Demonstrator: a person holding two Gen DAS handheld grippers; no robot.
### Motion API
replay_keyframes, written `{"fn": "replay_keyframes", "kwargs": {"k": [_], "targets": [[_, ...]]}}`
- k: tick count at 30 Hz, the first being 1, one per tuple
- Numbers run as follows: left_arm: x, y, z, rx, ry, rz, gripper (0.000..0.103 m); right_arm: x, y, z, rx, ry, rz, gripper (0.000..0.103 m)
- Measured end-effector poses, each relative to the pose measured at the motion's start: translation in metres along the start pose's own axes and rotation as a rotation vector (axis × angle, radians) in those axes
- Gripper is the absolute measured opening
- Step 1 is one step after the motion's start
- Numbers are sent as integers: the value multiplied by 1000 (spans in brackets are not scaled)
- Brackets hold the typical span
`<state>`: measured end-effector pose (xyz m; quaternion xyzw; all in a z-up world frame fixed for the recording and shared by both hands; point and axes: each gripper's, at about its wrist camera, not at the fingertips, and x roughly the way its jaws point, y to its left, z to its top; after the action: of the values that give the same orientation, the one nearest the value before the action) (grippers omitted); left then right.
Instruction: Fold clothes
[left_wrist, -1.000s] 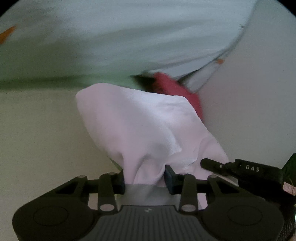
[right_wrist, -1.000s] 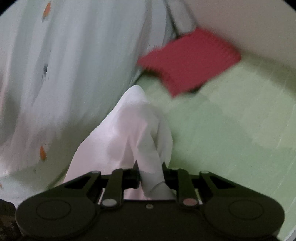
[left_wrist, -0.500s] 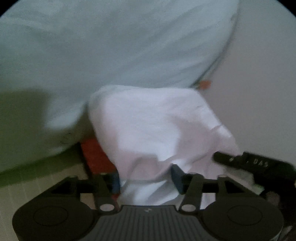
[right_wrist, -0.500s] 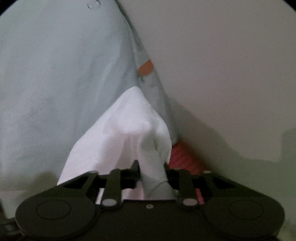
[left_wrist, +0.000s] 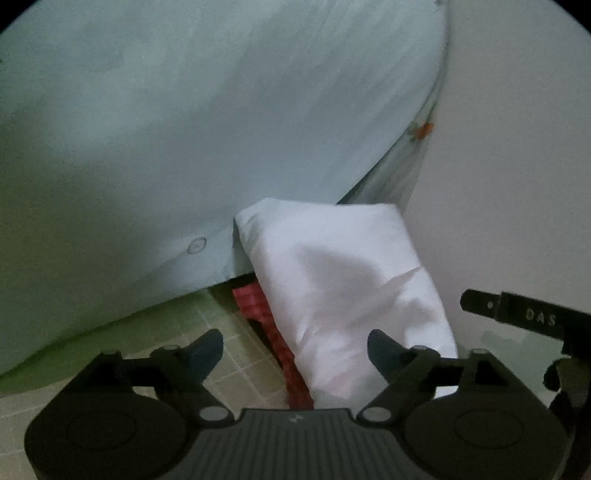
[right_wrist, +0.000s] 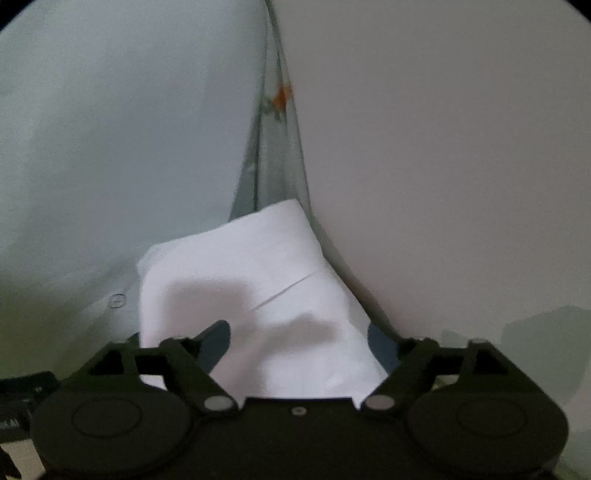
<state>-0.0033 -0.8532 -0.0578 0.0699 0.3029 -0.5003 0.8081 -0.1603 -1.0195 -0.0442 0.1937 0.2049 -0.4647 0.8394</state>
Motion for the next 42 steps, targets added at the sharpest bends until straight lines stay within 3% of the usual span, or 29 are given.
{"fn": "replay_keyframes", "kwargs": {"k": [5,7,16,22,28,42], "targets": [[-49,-3,-13,1,-41,5,98,-65,6,-20,-8,-25,2,102],[-71,-3,-22,11,-57,0,102,-87,10,-29,-24,-22,16,102],[-135,-11,-69,75,-24,22,103,-161,19,-82,-71,31,29,103],[-158,-24,-97,132,22,12,103,-201,15,-117,-68,72,19,103],[-168,-29,-114,195,57,-1,103,-217,17,-137,-80,101,-3,103],[-188,-28,-116,215,31,-28,103,-231,10,-145,-41,99,-11,103]]}}
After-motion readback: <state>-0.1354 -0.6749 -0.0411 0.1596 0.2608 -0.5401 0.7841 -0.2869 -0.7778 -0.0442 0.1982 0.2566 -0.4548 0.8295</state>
